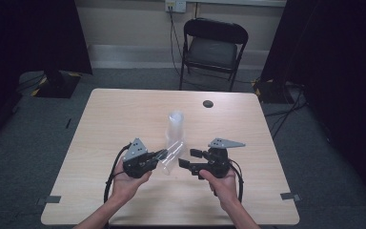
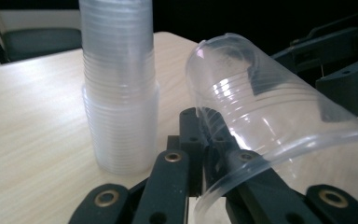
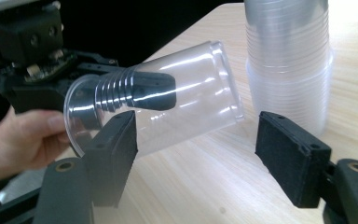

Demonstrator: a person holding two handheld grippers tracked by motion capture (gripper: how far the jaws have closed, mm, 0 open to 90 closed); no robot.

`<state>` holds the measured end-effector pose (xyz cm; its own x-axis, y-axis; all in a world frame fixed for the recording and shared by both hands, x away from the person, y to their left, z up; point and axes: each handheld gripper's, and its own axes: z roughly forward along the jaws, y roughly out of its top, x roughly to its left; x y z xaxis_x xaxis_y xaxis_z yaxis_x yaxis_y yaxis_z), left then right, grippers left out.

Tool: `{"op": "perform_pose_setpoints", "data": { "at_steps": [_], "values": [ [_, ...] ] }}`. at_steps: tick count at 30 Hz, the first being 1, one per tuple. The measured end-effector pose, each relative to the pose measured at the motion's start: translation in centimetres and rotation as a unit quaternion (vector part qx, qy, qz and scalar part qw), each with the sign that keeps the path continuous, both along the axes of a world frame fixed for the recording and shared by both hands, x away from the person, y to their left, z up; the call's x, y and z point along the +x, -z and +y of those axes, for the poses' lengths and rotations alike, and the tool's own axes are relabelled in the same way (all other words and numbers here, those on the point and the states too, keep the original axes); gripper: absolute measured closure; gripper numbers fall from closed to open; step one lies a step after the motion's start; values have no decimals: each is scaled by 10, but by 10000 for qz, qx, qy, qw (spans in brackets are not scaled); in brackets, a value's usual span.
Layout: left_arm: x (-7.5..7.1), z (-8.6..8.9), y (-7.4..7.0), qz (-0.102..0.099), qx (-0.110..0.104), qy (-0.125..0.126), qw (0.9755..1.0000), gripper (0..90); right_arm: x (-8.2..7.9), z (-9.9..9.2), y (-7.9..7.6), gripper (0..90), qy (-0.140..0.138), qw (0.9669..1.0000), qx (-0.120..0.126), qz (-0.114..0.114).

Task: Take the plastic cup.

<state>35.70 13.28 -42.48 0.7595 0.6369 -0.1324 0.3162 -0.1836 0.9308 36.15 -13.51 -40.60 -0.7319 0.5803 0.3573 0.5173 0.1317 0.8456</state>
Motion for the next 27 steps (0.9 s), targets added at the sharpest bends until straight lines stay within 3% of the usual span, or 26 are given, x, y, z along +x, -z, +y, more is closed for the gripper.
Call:
{"op": "perform_pose_setpoints", "data": {
  "at_steps": [4, 5, 6, 9, 10, 13, 16, 18, 20, 23, 27],
  "values": [
    [0, 0, -2, 109, 100, 64, 9999, 897, -4, -2, -3, 296, -58, 9996, -198, -166],
    [1, 0, -2, 109, 140, 73, 9998, 898, -6, -3, -4, 309, -119, 9993, -236, -247],
    [2, 1, -5, 293, 136, 148, 9994, 899, -10, -6, -6, 304, -135, 9983, -308, -484],
    [4, 2, -6, 404, 139, 200, 9989, 898, -13, -9, -8, 297, -125, 9972, -298, -671],
    [5, 3, -7, 601, 122, 280, 9977, 898, -14, -10, -8, 294, -142, 9969, -296, -716],
    [8, 5, -8, 897, 178, 425, 9949, 897, -16, -13, -7, 273, -204, 9960, -373, -782],
    [9, 4, -8, 977, 320, 510, 9934, 899, -18, -13, -6, 269, -257, 9951, -467, -829],
    [9, 1, -6, 1111, 495, 671, 9903, 900, -19, -10, -4, 262, -323, 9941, -590, -854],
    [6, -5, -3, 1092, 772, 875, 9872, 900, -21, -7, -2, 255, -427, 9929, -707, -855],
    [3, -10, -3, 941, 961, 922, 9866, 898, -21, -6, 0, 252, -490, 9930, -709, -808],
    [1, -17, -2, 977, 1177, 1162, 9814, 898, -24, -5, 0, 219, -565, 9918, -744, -876]
  ]
}}
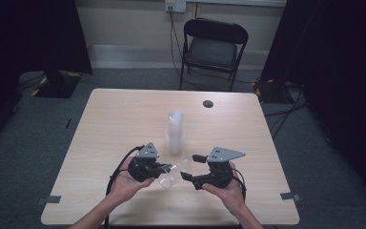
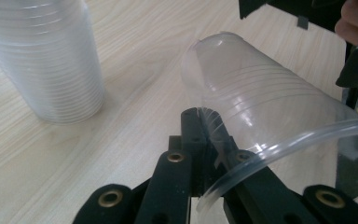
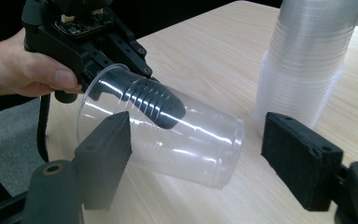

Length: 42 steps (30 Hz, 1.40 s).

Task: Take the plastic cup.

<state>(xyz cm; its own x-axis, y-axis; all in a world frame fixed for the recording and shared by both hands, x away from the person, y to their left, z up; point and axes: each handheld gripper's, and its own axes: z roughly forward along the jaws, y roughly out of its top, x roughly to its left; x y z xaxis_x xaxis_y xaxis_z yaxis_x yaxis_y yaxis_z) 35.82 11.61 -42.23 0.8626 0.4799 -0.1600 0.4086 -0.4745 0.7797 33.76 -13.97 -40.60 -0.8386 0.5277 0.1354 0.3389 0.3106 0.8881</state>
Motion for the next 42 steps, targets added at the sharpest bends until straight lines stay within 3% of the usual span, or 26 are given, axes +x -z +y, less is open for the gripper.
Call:
{"op": "perform_pose_setpoints", "data": {
  "at_steps": [3, 5, 8, 9, 13, 14, 15, 16, 17, 19, 21, 24, 25, 26, 29, 30, 32, 37, 42],
  "values": [
    [2, -4, 1, 172, 145, 276, 9994, 884, -2, 2, 1, 193, -72, 9998, -180, -43],
    [2, -6, 2, 161, 224, 297, 9992, 884, -3, 3, 2, 195, -228, 9994, -250, -27],
    [4, -9, 4, 327, 297, 396, 9982, 886, -6, 6, 5, 191, -388, 9987, -342, -48],
    [4, -10, 4, 395, 309, 428, 9978, 887, -7, 9, 7, 156, -572, 9972, -460, -128],
    [7, -12, 5, 537, 305, 451, 9971, 889, -10, 14, 7, 159, -778, 9941, -715, -240],
    [8, -12, 4, 670, 259, 474, 9963, 889, -10, 14, 7, 159, -778, 9941, -715, -240],
    [10, -12, 5, 781, 237, 442, 9957, 889, -11, 16, 8, 157, -845, 9921, -864, -342],
    [10, -12, 5, 781, 237, 442, 9957, 893, -11, 16, 8, 157, -845, 9921, -864, -342],
    [12, -12, 5, 930, 182, 411, 9946, 893, -11, 17, 8, 157, -865, 9915, -901, -363],
    [14, -11, 5, 1035, 115, 358, 9939, 899, -12, 19, 10, 158, -938, 9889, -1068, -427],
    [18, -10, 5, 1285, 110, 277, 9913, 900, -12, 21, 12, 157, -956, 9877, -1153, -454],
    [19, -10, 5, 1420, 69, 187, 9897, 900, -12, 22, 13, 154, -975, 9859, -1250, -535],
    [20, -11, 5, 1585, -26, 147, 9872, 900, -13, 24, 13, 145, -993, 9839, -1354, -620],
    [20, -11, 5, 1585, -26, 147, 9872, 900, -13, 24, 13, 145, -993, 9839, -1354, -620],
    [24, -13, 6, 1830, -166, 196, 9828, 900, -15, 29, 14, 139, -1008, 9795, -1554, -791],
    [24, -15, 5, 1853, -150, 190, 9824, 900, -15, 29, 14, 139, -1008, 9795, -1554, -791],
    [26, -18, 4, 1993, -151, 207, 9796, 899, -17, 33, 15, 142, -986, 9762, -1694, -926],
    [26, -27, 1, 2002, -139, 263, 9793, 899, -21, 38, 18, 143, -867, 9696, -1940, -1216],
    [27, -34, 2, 2068, -113, 221, 9781, 898, -23, 38, 20, 167, -763, 9682, -1935, -1391]
  ]
}}
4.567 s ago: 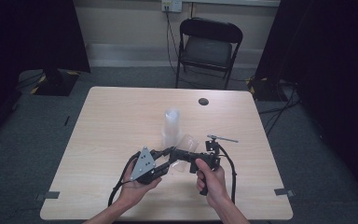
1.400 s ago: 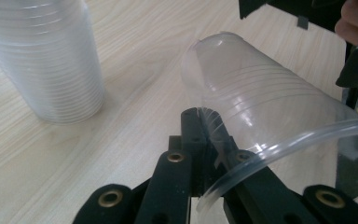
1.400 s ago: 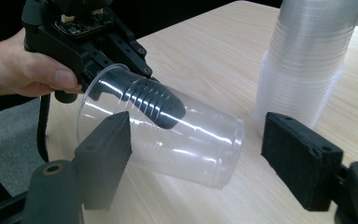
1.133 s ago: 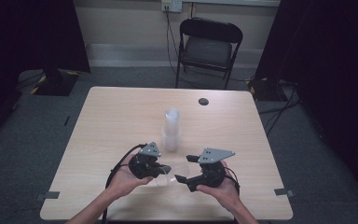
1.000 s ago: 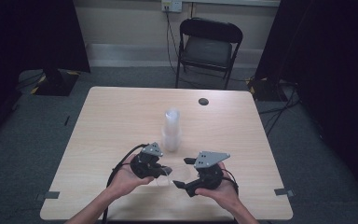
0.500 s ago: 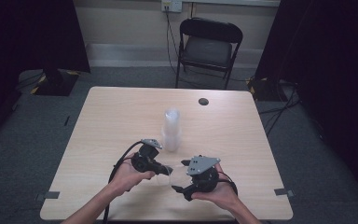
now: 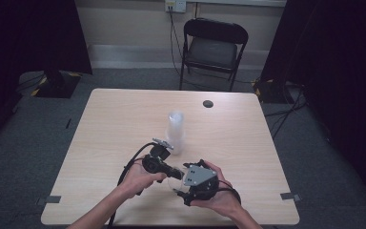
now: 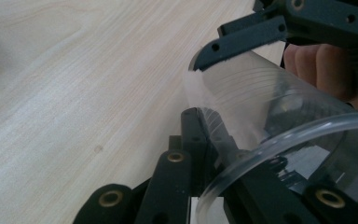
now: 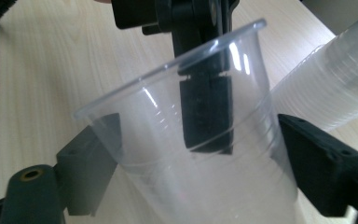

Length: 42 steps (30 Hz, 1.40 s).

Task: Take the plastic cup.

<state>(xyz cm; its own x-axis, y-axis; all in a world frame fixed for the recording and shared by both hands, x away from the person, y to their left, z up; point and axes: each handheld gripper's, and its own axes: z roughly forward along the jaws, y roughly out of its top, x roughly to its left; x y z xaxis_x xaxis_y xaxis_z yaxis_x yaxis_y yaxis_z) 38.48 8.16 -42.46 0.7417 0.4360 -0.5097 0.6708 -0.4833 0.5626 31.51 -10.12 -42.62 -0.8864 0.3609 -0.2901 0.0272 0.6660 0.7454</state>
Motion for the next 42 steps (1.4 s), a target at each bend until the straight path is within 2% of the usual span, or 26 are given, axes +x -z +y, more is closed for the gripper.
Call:
{"op": "perform_pose_setpoints", "data": {
  "at_steps": [2, 4, 5, 8, 11, 13, 15, 16, 18, 20, 26, 29, 36, 42],
  "values": [
    [1, -3, 2, 45, 114, 6, 9999, 897, -1, 1, 2, 176, -15, 10000, 15, -52],
    [3, -6, 4, 106, 125, -49, 9999, 895, -3, 3, 4, 198, 21, 9999, 1, -148],
    [3, -9, 6, 72, 378, -95, 9992, 895, -3, 3, 5, 219, 18, 9999, 29, -143],
    [3, -10, 7, 112, 367, -110, 9992, 894, -3, 3, 6, 220, 20, 9999, 27, -146],
    [4, -10, 9, 155, 454, -244, 9986, 892, -3, 3, 6, 240, 63, 9998, 86, -190],
    [5, -11, 9, 177, 450, -245, 9985, 892, -4, 2, 5, 244, 79, 9997, 121, -200],
    [5, -13, 10, 177, 529, -144, 9983, 891, -3, 2, 3, 243, 77, 9997, 154, -183],
    [4, -16, 10, 191, 489, -193, 9984, 891, -3, 2, 3, 243, 77, 9997, 154, -183],
    [3, -18, 9, 129, 561, -121, 9983, 891, -4, 2, 3, 243, 72, 9997, 151, -187],
    [2, -19, 9, 81, 530, -178, 9984, 891, -4, 2, 4, 246, 71, 9997, 140, -191],
    [1, -17, 9, 104, 457, -192, 9987, 886, -6, 1, 2, 281, 86, 9995, 203, -204],
    [1, -15, 9, 3, 403, -208, 9990, 875, -5, 1, 2, 291, 93, 9994, 260, -187],
    [0, -16, 9, -203, 433, -182, 9987, 830, -4, -1, 1, 291, 132, 9993, 335, -130],
    [0, -13, 9, -265, 256, -206, 9991, 799, -1, -4, 0, 290, 216, 9990, 373, -100]
  ]
}}
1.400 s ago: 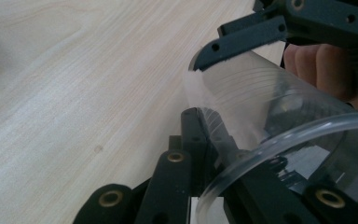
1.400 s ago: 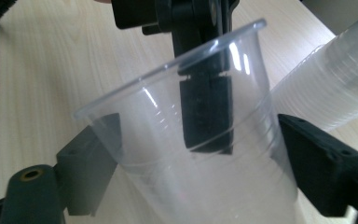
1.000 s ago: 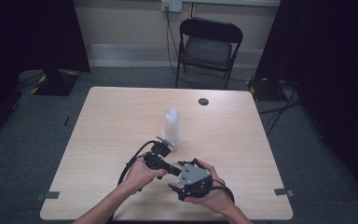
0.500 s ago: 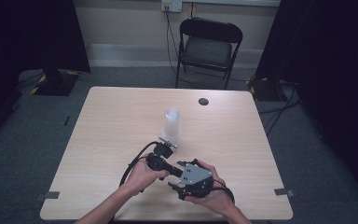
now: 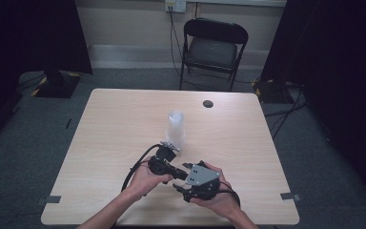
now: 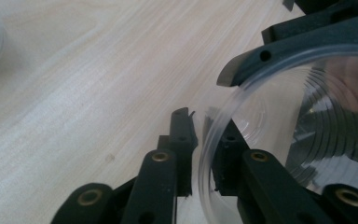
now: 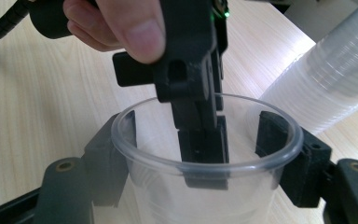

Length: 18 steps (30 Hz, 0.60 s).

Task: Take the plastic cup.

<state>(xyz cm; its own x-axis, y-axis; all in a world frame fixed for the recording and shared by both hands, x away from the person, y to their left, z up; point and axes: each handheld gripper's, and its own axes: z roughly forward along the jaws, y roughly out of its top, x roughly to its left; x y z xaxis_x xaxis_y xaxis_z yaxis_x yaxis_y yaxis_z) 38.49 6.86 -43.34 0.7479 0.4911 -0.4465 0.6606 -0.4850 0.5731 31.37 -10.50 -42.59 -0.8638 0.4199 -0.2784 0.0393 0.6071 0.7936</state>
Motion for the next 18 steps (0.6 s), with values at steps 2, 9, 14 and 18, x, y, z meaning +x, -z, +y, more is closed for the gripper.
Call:
{"op": "perform_pose_setpoints", "data": {
  "at_steps": [2, 9, 14, 18],
  "values": [
    [0, 2, 0, -105, -87, -49, 9999, 771, 2, -3, -1, 291, 52, 10000, 31, 25],
    [-2, 4, 0, -490, -265, -160, 9983, 717, 4, -6, 0, 293, 195, 9997, 100, 145],
    [-2, 7, -1, -590, -326, -207, 9975, 658, 9, -10, 1, 295, 321, 9991, 173, 206],
    [-3, 9, -3, -715, -468, -320, 9958, 626, 10, -12, 1, 295, 373, 9989, 186, 223]
  ]
}}
